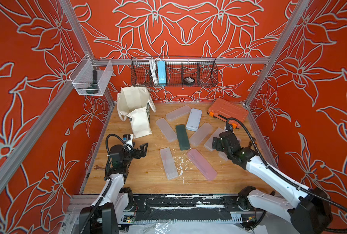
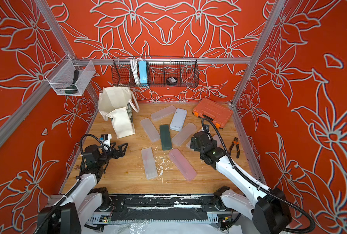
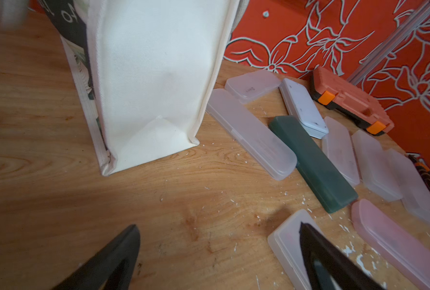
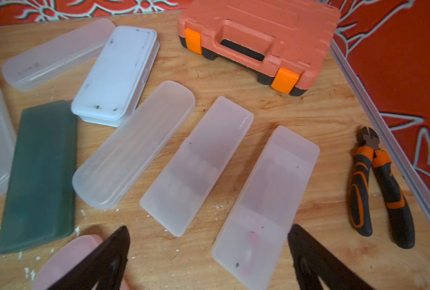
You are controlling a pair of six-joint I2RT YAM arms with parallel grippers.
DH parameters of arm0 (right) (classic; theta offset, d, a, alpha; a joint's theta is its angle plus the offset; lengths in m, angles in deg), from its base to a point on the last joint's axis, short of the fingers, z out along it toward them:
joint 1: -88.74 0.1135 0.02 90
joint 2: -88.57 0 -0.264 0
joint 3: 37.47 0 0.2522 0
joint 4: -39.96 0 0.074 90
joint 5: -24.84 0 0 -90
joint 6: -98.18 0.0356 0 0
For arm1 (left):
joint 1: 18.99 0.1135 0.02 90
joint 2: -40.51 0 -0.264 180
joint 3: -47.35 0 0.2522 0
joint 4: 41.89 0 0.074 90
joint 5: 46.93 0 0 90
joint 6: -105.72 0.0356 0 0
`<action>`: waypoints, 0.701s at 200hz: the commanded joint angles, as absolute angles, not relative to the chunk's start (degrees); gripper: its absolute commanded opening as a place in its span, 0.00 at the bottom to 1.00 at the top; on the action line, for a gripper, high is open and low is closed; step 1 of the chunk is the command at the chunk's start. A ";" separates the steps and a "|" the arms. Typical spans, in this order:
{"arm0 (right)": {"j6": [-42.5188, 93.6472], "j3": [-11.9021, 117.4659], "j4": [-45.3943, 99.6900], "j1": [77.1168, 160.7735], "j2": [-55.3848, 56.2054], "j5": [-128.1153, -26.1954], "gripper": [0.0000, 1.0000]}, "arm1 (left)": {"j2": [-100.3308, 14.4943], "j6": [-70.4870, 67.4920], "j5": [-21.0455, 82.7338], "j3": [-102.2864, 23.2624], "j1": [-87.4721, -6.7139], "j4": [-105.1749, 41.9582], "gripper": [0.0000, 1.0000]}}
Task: Take out the pencil case from the canvas bag
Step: Reset both arms
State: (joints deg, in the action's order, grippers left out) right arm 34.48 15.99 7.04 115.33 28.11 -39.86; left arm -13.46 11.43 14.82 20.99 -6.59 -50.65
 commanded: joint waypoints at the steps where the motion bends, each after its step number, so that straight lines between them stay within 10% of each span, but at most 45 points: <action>1: 33.33 14.66 9.37 113.25 27.74 -37.94 0.98 | -17.79 8.97 22.99 19.32 -7.85 -54.93 0.98; 140: 26.59 14.56 20.09 102.99 18.89 -36.66 0.98 | -27.06 10.54 41.67 13.40 -17.12 -53.98 0.98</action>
